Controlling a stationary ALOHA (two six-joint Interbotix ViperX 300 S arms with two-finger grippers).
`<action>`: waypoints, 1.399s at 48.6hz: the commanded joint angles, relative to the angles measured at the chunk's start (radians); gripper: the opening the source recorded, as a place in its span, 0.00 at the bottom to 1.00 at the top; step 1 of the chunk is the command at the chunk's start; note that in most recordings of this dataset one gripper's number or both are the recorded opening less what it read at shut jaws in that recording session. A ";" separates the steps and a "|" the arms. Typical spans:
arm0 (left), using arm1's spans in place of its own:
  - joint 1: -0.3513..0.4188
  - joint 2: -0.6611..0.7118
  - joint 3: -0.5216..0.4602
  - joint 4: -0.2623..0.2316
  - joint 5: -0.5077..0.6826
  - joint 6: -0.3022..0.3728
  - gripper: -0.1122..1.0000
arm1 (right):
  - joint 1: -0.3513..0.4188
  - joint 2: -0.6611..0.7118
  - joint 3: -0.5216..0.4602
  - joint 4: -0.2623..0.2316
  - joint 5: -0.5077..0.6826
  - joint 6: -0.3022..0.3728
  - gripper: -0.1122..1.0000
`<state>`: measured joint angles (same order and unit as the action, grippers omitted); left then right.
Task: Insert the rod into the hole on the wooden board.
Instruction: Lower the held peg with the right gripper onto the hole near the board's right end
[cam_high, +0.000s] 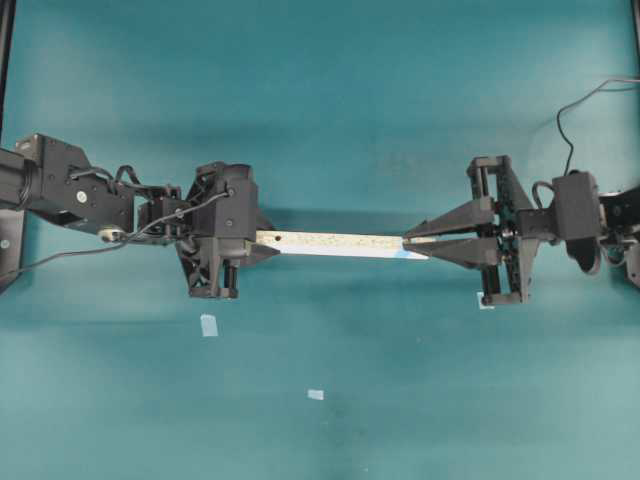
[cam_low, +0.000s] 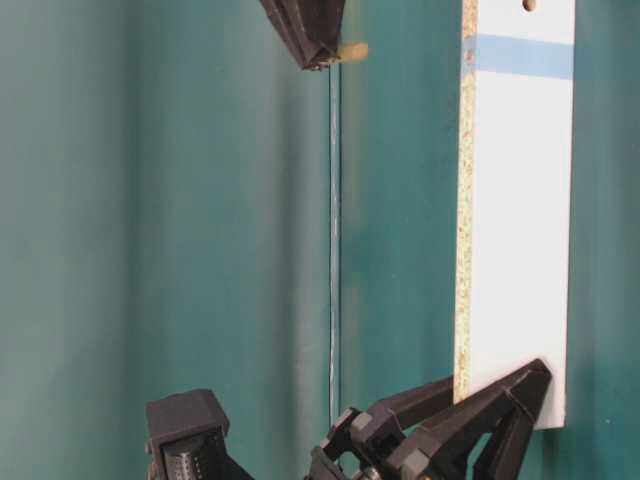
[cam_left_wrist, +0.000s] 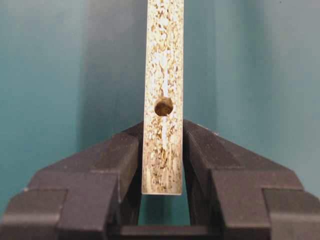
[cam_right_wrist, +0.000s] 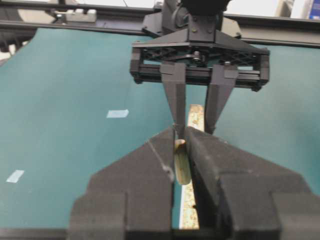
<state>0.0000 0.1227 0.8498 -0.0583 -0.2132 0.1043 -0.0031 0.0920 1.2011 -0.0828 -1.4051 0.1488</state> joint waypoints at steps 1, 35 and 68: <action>-0.003 -0.009 -0.008 -0.003 0.000 -0.006 0.39 | 0.012 -0.018 -0.002 0.018 -0.006 0.003 0.21; -0.003 -0.009 -0.014 -0.003 -0.002 -0.006 0.39 | 0.014 0.074 -0.009 0.061 -0.005 -0.009 0.21; -0.003 -0.008 -0.012 -0.003 0.000 -0.006 0.39 | 0.014 0.130 -0.032 0.061 0.026 -0.008 0.21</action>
<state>0.0000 0.1243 0.8483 -0.0598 -0.2132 0.1043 0.0077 0.2332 1.1766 -0.0245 -1.3744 0.1411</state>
